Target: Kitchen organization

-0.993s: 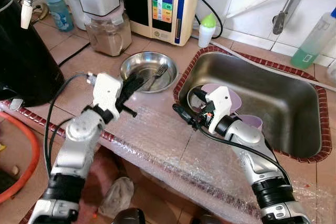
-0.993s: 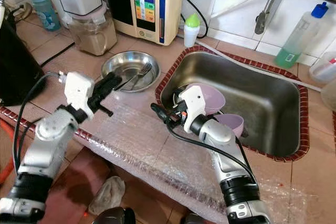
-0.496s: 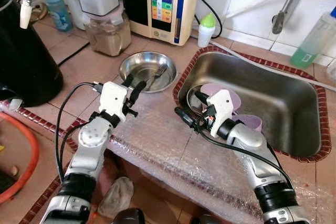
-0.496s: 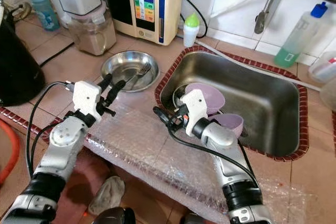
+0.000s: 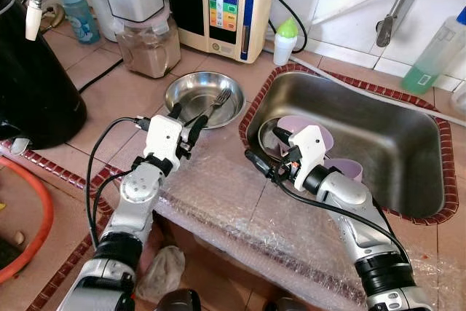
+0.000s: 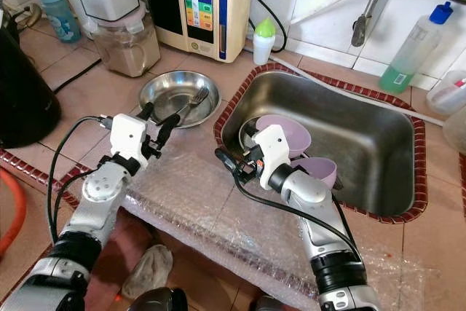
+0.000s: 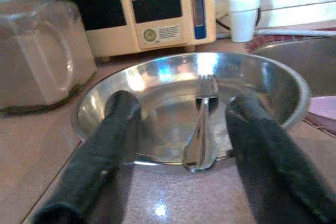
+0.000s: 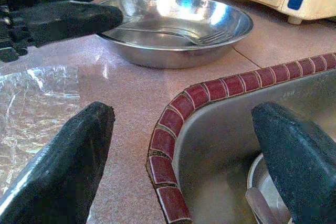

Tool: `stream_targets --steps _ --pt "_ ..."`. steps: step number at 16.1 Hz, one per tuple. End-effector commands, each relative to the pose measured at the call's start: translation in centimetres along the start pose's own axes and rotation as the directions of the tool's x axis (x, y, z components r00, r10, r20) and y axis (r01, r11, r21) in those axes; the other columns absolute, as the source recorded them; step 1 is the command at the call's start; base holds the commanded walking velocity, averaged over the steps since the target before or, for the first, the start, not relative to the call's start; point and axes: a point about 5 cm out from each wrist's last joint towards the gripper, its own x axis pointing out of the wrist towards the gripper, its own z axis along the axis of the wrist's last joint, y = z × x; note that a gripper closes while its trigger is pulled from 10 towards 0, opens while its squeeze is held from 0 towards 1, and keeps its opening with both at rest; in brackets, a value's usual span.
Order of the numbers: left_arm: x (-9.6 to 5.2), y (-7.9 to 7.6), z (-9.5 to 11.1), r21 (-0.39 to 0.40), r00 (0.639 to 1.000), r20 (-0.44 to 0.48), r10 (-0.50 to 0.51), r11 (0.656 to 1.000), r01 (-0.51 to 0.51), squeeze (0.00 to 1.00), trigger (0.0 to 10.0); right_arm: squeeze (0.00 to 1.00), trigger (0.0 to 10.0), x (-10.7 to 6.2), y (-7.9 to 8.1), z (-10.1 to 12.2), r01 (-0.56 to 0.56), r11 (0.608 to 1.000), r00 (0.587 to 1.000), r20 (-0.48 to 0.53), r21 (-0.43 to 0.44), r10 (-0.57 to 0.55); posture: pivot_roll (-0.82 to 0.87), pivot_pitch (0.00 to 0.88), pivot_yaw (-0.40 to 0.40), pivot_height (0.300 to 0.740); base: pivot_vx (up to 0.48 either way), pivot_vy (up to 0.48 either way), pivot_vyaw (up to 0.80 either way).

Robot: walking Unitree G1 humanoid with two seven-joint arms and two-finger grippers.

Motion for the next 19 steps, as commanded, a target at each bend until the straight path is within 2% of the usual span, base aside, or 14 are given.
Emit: stream_targets --steps 1,2,3,4,8,10,19 --pt "0.2 0.0 0.0 0.005 1.000 0.001 0.013 1.000 -0.013 1.00 10.0 0.00 10.0 0.0 -0.1 0.5 -0.006 1.000 1.000 0.009 -0.020 0.006 -0.06 0.078 0.001 0.740 0.000 0.000 0.00" --pt "0.2 0.0 -0.2 0.002 1.000 -0.010 0.020 1.000 -0.020 0.00 10.0 0.00 10.0 0.0 -0.2 0.6 -0.006 1.000 1.000 0.009 -0.021 0.006 -0.06 0.078 0.000 0.740 0.000 0.000 0.00" --pt "0.3 0.0 -0.4 -0.004 0.999 -0.021 0.026 1.000 -0.026 0.00 7.3 0.00 10.0 0.0 -0.2 0.6 -0.006 1.000 1.000 0.009 -0.022 0.006 -0.06 0.078 0.000 0.740 0.000 0.000 0.00" --pt "0.3 -0.1 -0.6 -0.008 0.999 -0.029 0.024 1.000 -0.024 0.00 0.0 0.00 10.0 0.0 -0.2 0.6 -0.006 1.000 1.000 0.009 -0.024 0.006 -0.06 0.078 0.000 0.740 0.000 0.000 0.00" --pt "-0.4 -0.3 -1.6 -0.007 0.997 -0.081 -0.014 1.000 0.014 0.00 0.0 0.00 10.0 0.1 -0.3 0.6 -0.001 1.000 1.000 0.008 -0.027 0.001 -0.06 0.066 0.005 0.740 0.000 0.000 0.00" --pt "-0.8 0.1 -1.7 -0.035 0.996 -0.086 -0.002 0.999 -0.001 0.00 0.0 0.00 10.0 0.2 -0.4 0.7 0.001 1.000 1.000 0.009 -0.027 -0.001 -0.06 0.065 0.006 0.740 0.000 0.000 0.00" --pt "-1.3 0.6 0.6 -0.056 0.999 -0.039 -0.011 0.998 0.008 0.00 0.0 0.00 10.0 0.7 -0.5 0.8 -0.004 0.999 1.000 0.013 -0.035 0.004 -0.04 0.056 0.005 0.740 0.000 0.000 0.00"
